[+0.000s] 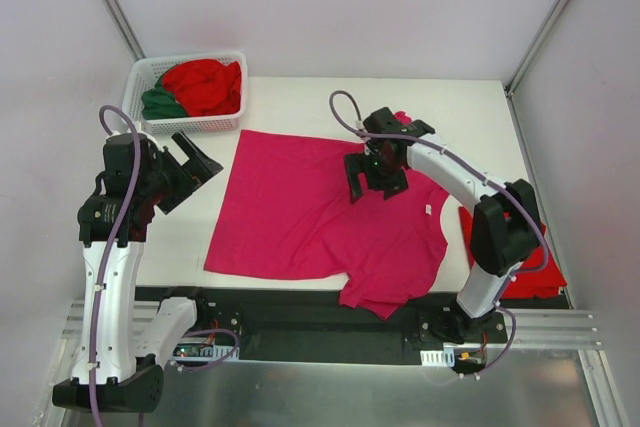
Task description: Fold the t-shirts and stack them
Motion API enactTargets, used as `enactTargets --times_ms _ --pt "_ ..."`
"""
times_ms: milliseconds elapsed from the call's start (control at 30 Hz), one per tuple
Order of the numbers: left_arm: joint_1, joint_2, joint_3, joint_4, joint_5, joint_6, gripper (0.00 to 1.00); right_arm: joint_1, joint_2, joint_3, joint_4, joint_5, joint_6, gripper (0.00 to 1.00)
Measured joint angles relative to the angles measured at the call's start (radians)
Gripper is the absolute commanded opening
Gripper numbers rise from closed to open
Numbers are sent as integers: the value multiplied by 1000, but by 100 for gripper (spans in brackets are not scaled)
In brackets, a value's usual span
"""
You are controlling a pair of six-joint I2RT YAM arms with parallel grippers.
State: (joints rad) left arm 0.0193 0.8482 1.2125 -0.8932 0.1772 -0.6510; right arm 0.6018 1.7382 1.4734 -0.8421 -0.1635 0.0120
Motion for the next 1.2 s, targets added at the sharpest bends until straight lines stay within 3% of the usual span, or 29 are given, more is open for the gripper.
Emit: enactTargets --times_ms 133,500,700,900,1200 --pt "0 0 0 6 4 0 99 -91 39 -74 -34 28 -1 96" --pt "0 0 0 18 11 2 99 -215 138 -64 -60 117 3 96" --pt "0 1 0 21 29 4 99 -292 40 -238 79 206 14 96" --pt "0 2 -2 22 37 4 99 -288 -24 -386 233 254 11 96" --pt "0 2 -2 22 54 5 99 -282 -19 -414 381 285 3 96"
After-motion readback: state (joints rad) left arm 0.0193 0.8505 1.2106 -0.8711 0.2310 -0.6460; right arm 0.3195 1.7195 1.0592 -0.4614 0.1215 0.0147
